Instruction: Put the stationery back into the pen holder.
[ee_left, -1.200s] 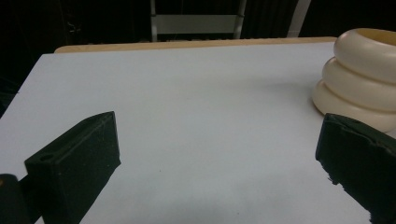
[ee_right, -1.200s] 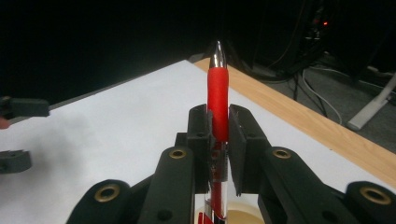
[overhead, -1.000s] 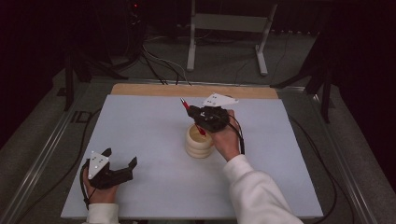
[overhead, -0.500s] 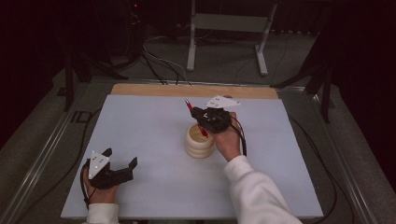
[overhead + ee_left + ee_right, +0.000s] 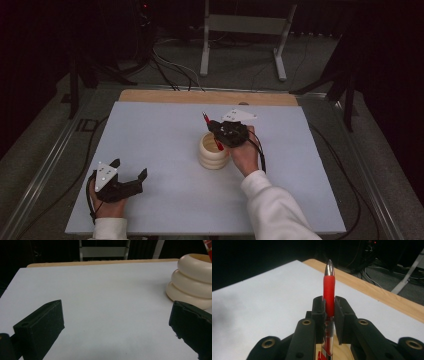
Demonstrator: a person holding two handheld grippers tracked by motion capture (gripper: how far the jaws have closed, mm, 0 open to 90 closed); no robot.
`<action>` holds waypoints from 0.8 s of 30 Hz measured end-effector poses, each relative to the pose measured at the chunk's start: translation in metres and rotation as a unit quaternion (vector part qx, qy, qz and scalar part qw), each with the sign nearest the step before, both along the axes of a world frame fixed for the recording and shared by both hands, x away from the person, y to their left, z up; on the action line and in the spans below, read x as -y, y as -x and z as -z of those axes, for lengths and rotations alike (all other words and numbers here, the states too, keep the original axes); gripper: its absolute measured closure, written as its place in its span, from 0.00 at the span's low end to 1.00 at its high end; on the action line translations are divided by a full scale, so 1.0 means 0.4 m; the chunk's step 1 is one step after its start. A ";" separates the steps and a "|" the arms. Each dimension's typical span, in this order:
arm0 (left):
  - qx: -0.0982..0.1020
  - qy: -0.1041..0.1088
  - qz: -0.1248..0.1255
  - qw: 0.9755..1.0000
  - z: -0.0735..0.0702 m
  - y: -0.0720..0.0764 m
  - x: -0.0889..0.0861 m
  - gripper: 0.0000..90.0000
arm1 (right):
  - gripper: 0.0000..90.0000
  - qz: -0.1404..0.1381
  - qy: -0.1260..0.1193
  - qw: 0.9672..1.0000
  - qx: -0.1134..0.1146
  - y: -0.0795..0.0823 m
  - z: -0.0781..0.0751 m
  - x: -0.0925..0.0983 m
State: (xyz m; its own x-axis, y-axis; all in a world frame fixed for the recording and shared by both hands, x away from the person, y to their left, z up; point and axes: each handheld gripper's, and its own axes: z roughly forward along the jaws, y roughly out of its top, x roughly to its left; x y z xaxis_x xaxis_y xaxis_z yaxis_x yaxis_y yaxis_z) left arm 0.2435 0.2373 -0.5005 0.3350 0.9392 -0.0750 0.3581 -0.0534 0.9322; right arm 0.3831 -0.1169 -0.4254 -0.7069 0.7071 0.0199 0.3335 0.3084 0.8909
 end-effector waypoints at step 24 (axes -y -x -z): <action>-0.001 -0.002 0.001 1.000 0.000 0.000 0.001 0.00 | 0.88 -0.008 0.054 0.998 -0.032 0.023 0.076 -0.009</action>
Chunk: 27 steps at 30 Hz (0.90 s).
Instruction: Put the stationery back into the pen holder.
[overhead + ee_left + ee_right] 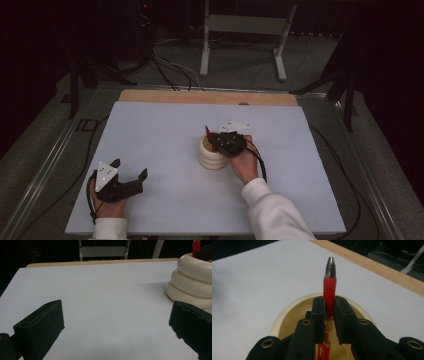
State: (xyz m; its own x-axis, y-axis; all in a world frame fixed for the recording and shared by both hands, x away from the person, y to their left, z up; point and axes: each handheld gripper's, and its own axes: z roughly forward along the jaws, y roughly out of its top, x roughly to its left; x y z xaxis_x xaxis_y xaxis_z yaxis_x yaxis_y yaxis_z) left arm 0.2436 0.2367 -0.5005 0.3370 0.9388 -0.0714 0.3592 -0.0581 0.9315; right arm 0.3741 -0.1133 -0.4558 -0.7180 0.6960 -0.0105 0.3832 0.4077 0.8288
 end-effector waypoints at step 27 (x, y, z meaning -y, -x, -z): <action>-0.010 -0.001 0.012 1.000 -0.005 -0.004 -0.001 0.00 | 0.15 0.071 -0.042 0.997 -0.012 0.013 -0.034 0.097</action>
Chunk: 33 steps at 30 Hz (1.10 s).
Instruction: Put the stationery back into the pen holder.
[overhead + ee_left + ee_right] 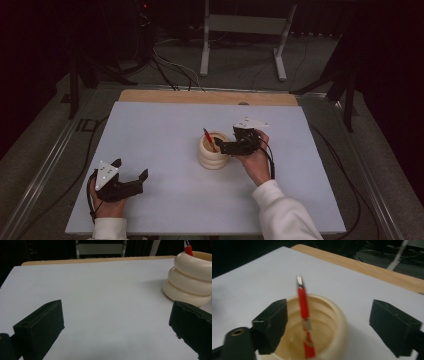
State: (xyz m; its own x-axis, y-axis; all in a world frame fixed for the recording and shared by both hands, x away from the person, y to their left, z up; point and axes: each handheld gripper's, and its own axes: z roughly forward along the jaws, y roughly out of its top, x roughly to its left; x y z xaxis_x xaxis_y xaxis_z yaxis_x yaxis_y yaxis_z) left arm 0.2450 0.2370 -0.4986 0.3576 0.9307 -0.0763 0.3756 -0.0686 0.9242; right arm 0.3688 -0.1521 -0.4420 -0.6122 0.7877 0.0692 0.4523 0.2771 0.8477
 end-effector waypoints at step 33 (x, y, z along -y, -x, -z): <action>0.000 -0.002 -0.017 1.000 -0.026 0.014 -0.035 0.00 | 0.00 0.072 0.027 0.997 0.030 0.181 0.061 0.252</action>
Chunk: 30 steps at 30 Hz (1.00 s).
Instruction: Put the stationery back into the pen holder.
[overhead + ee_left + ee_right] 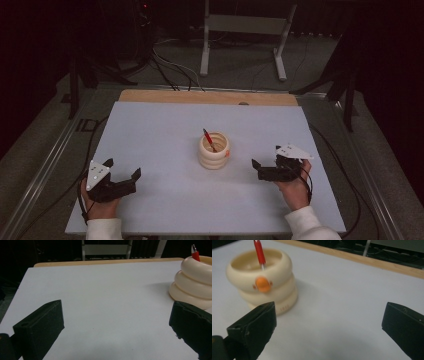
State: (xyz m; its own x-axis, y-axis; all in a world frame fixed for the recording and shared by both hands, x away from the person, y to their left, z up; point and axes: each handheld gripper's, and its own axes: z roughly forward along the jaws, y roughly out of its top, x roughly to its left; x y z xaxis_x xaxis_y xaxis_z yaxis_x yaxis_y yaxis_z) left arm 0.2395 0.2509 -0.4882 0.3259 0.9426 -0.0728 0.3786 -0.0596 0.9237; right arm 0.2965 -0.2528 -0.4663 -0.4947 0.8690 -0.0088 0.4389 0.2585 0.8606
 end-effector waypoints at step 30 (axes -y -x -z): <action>0.010 -0.008 0.028 1.000 -0.001 0.008 0.011 0.00 | 0.00 0.022 -0.050 0.998 0.039 0.100 0.063 0.111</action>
